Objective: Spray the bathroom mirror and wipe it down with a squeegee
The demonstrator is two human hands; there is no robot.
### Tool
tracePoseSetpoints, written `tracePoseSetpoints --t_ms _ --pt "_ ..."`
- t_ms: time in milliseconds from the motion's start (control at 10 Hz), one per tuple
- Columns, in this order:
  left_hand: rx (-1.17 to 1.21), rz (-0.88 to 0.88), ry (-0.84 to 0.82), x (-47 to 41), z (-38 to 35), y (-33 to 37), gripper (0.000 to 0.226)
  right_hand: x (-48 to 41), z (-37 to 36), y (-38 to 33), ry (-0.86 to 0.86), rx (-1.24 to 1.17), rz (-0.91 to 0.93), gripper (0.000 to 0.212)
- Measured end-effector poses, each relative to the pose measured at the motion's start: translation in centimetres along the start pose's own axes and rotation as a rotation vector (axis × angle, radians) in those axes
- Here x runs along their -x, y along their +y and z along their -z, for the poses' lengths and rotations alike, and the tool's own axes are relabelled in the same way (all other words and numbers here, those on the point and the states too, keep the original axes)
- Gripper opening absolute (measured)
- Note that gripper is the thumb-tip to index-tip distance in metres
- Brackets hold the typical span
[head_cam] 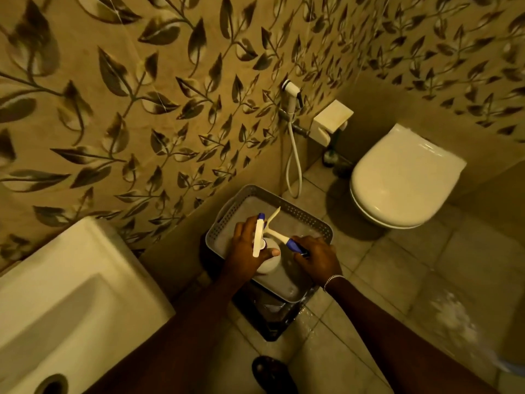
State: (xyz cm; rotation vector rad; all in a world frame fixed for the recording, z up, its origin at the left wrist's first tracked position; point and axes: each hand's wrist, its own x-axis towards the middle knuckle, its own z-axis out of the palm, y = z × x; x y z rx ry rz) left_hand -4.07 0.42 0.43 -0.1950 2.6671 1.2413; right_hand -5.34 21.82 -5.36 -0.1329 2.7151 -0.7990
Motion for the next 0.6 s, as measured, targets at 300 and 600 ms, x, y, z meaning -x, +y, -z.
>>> tracePoseSetpoints --t_ms 300,600 --pt "-0.016 0.060 -0.044 -0.7 -1.9 -1.3 0.098 -1.4 -2.0 1.6 -0.060 0.112 -0.048 0.045" --pt "-0.015 0.080 -0.195 0.1 -1.0 -2.2 0.124 -1.0 -0.5 0.5 -0.078 0.200 -0.026 0.061"
